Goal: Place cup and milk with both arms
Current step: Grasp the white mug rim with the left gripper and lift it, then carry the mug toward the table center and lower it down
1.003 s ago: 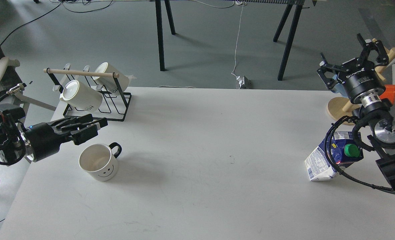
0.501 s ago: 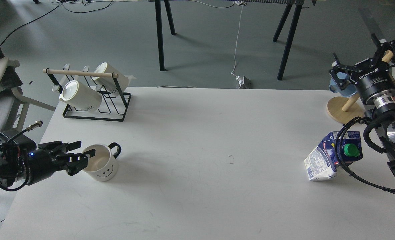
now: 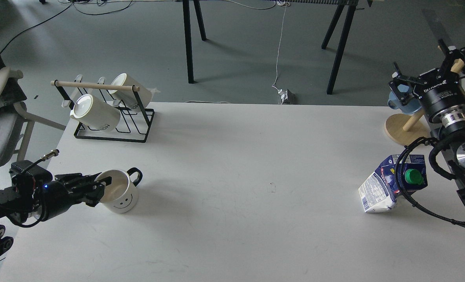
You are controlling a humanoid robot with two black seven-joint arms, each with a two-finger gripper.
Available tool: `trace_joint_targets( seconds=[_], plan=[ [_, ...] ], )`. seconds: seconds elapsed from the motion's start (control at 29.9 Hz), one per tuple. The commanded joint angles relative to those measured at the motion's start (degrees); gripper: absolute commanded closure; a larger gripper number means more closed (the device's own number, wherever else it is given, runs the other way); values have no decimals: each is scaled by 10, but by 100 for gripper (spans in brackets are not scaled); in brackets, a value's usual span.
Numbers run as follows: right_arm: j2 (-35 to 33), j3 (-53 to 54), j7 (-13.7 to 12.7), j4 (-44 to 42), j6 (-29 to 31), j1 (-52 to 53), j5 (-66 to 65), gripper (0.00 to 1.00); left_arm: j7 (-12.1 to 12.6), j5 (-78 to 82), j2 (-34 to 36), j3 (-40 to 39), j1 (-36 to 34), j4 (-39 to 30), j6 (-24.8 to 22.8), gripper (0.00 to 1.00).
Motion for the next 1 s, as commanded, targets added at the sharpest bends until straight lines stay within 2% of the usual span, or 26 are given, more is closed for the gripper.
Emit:
trace_joint_targets(
  seconds=[0.0,0.13,0.27,0.33,0.47,0.53,0.64,0.77,0.97],
  plan=[
    [0,-2,0,-1,0,0,-1,1,-8,0,4,-1,-2,-4,2,99],
    [-4,-4,-1,-6,0,-1,-2,1,-14,-1,6,-6,-10,-13,1,99],
    [-12,-5,-1,-5,0,-3,-1,1,-34,-2,29,-5,-51,-77,-13,100],
    [-17,-4,-1,-4,0,-5,0,1,-34,-2,44,-7,-75,-117,-46,100],
    [-27,0,-1,-3,0,-5,0,1,-29,-1,30,-5,-155,-152,-144,100],
    [-33,0,-2,-1,0,-4,0,1,-21,1,-6,-2,-195,-153,-176,99],
    [-61,-12,-8,6,0,-5,0,1,4,19,-68,-1,-242,-150,-219,99],
    [-68,-4,-8,27,0,-5,0,1,33,119,-162,-1,-256,-144,-270,99],
    [-71,-9,-11,27,0,11,-3,1,48,139,-305,29,-249,-114,-285,99]
  ],
)
